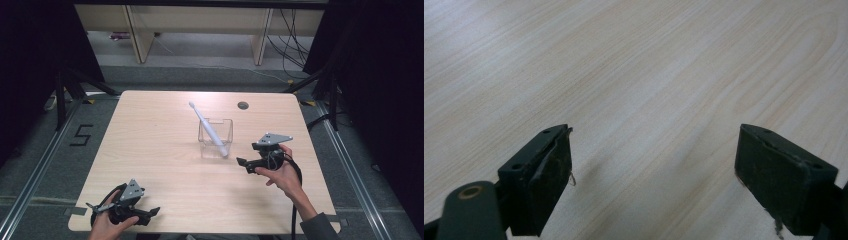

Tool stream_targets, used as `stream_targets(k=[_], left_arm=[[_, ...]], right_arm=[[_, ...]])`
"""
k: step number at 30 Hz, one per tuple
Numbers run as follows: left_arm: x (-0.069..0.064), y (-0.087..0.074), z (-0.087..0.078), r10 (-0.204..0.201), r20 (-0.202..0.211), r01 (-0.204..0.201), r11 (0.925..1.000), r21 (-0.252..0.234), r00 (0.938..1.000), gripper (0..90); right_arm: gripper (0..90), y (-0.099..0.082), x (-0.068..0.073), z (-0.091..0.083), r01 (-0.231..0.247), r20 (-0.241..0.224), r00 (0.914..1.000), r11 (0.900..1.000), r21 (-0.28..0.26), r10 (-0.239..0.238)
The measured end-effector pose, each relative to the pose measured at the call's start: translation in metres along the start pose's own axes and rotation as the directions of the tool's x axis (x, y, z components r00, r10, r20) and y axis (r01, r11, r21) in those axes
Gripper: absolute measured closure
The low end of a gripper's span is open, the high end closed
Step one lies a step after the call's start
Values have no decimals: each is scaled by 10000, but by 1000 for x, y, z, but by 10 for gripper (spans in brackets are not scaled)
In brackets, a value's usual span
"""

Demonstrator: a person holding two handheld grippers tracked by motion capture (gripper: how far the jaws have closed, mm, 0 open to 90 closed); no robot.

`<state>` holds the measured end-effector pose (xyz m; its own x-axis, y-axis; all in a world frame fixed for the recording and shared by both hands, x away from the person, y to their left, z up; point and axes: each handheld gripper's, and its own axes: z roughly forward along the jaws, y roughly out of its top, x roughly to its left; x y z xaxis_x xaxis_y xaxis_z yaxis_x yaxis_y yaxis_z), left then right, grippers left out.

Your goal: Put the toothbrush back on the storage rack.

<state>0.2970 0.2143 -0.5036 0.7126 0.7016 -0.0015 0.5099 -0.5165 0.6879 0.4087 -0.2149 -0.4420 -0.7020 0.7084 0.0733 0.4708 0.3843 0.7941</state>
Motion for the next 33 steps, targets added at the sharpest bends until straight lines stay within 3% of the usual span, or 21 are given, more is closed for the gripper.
stream_targets(k=[1, 4, 6, 7, 9, 10, 12, 13, 16, 18, 19, 21, 23, 27, 28, 30, 33], left_arm=[[0, 0, 0, -19, -11, 19, 10000, -20, 10000, 149], [0, 0, 0, -24, -9, 24, 10000, -47, 10000, 148], [0, 0, 0, -46, -8, 46, 10000, -8, 10000, 149], [-1, 0, 0, -42, -5, 42, 10000, -44, 10000, 149], [-1, 0, 0, -37, 7, 37, 10000, -78, 10000, 148], [-1, 0, 0, -97, -5, 97, 9999, -83, 10000, 149], [-1, 0, -1, -70, -20, 70, 9999, -92, 10000, 149], [-1, 0, -1, -76, -16, 76, 9999, -97, 10000, 148], [-1, 0, 0, -87, -7, 87, 9999, -96, 10000, 149], [-1, 0, -1, -41, 51, 42, 9999, -104, 10000, 148], [-1, 0, 0, -89, 66, 90, 9998, -168, 9999, 149], [-1, 0, -1, -54, 46, 54, 9999, -120, 10000, 149], [-1, -1, -1, -75, -17, 75, 9998, -165, 10000, 149], [-2, 0, -1, -75, -7, 75, 9999, -132, 10000, 149], [-2, 0, -1, -56, -8, 56, 9999, -121, 10000, 149], [-2, 0, -1, -86, -14, 86, 9998, -178, 10000, 149], [-1, 0, -1, -69, -32, 69, 9999, -117, 10000, 148]], right_arm=[[178, -1, -2, 1, 320, 45, 9995, 9995, -51, -320], [178, -7, 0, 2, 30, -53, 10000, 9999, 119, -29], [178, -11, -1, 5, 326, -31, 9995, 9994, 119, -326], [178, -13, 1, 5, 90, -44, 10000, 9997, 247, -89], [178, -16, 1, 6, 317, -84, 9995, 9990, 319, -315], [178, -18, 3, 6, 82, -87, 9999, 9992, 392, -79], [178, -20, 2, 7, 357, -96, 9993, 9988, 327, -354], [178, -21, 5, 6, 83, -115, 9999, 9988, 491, -77], [178, -25, 5, 7, 229, -108, 9997, 9991, 369, -225], [178, -28, 9, 6, 21, -113, 9999, 9983, 576, -14], [178, -30, 7, 7, 336, -131, 9994, 9987, 389, -331], [179, -32, 10, 6, 128, -274, 9996, 9986, 514, -114], [178, -34, 10, 4, 264, -150, 9996, 9987, 439, -258], [179, -40, 12, 1, 189, -338, 9993, 9980, 601, -169], [179, -42, 15, 0, -69, -218, 9997, 9981, 611, 82], [181, -44, 14, -1, 277, -167, 9995, 9982, 540, -268], [181, -49, 15, -3, 225, -90, 9997, 9969, 751, -219]])
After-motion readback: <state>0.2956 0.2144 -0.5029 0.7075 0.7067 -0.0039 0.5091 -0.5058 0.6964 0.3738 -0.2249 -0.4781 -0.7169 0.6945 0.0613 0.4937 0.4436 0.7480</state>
